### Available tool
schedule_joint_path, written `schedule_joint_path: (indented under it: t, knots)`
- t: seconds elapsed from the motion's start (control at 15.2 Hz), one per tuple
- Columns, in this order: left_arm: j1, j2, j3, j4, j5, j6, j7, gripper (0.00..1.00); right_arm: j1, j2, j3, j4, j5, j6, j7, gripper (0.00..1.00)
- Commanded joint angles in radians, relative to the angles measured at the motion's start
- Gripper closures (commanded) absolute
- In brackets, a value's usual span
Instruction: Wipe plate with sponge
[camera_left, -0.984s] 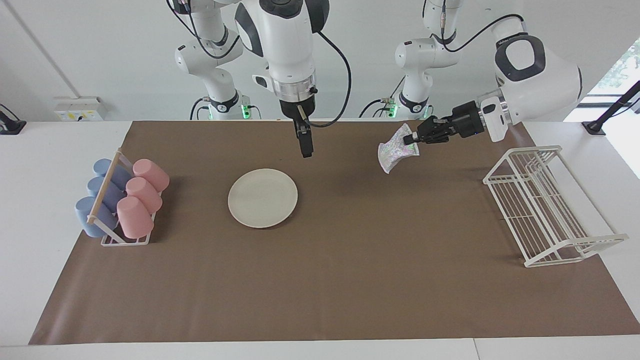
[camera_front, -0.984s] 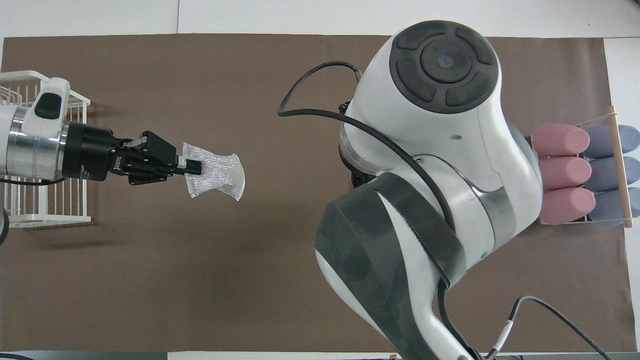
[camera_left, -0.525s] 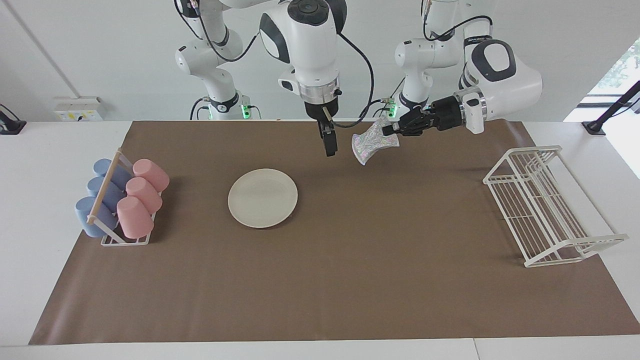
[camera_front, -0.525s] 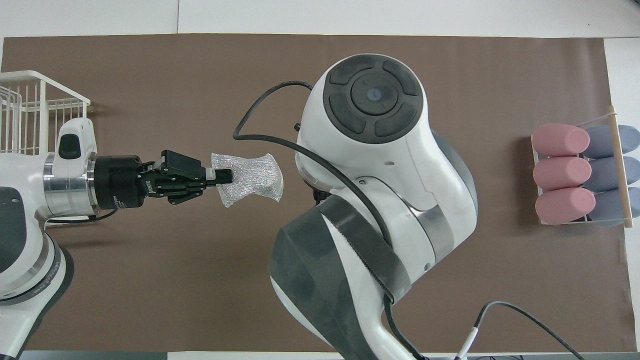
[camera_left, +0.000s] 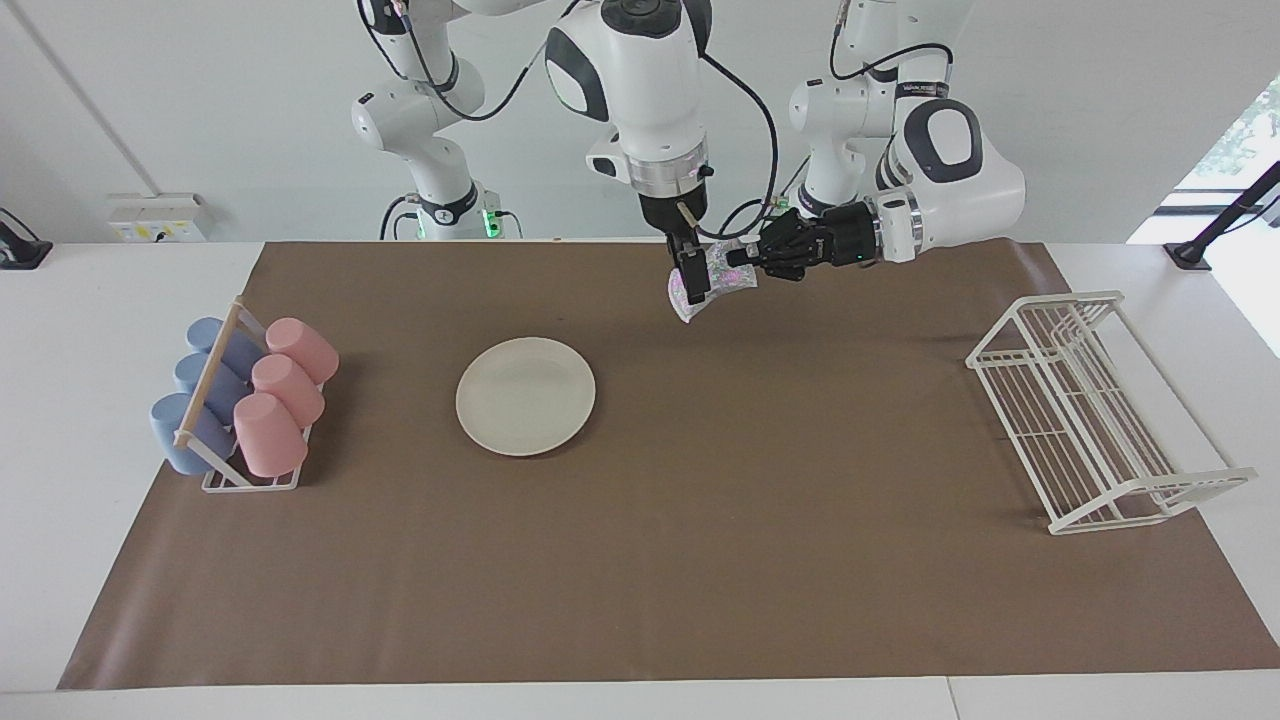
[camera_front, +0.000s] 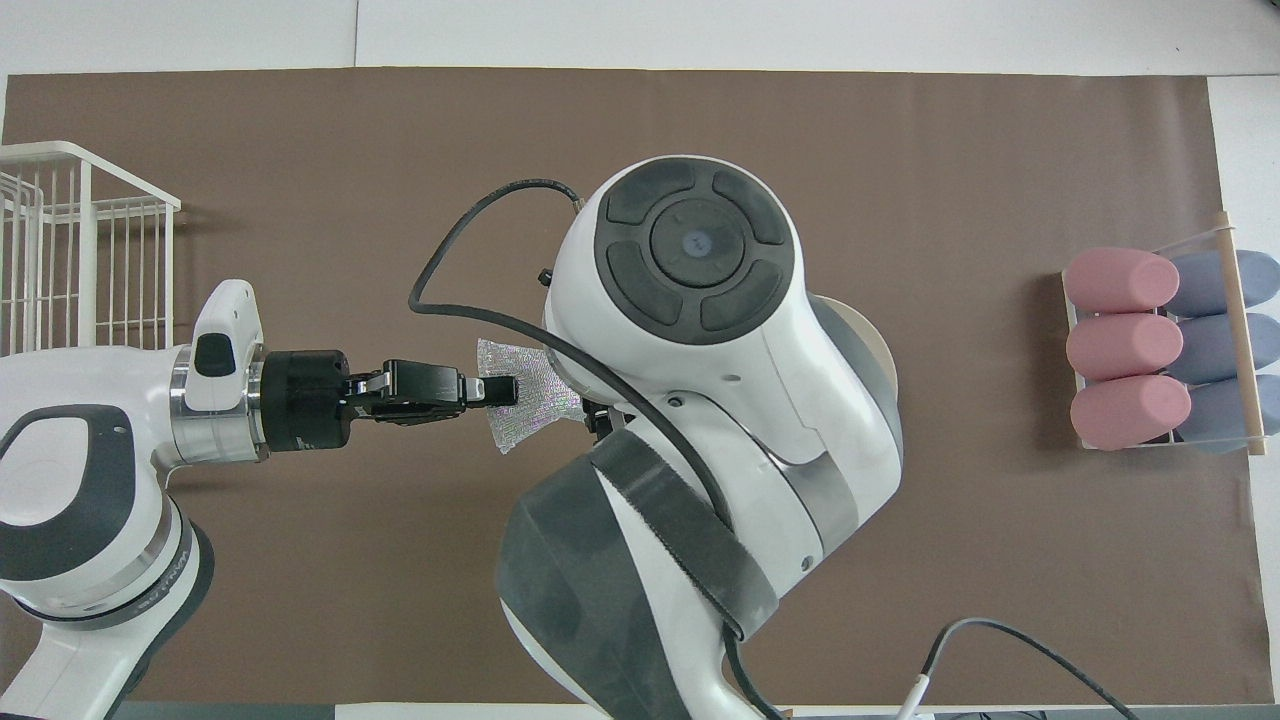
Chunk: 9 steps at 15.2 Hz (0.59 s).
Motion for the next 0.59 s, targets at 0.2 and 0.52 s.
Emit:
schedule_joint_path:
  t: [0.2, 0.52]
  knots:
    - [0.001, -0.026, 0.01, -0.027, -0.02, -0.02, 0.03, 1.0, 0.008, -0.034, 0.003, -0.074, 0.065, 0.037, 0.019, 0.0]
    - [0.002, -0.026, 0.01, -0.027, -0.02, -0.023, 0.029, 1.0, 0.011, -0.04, 0.003, -0.088, 0.084, 0.037, 0.018, 0.0]
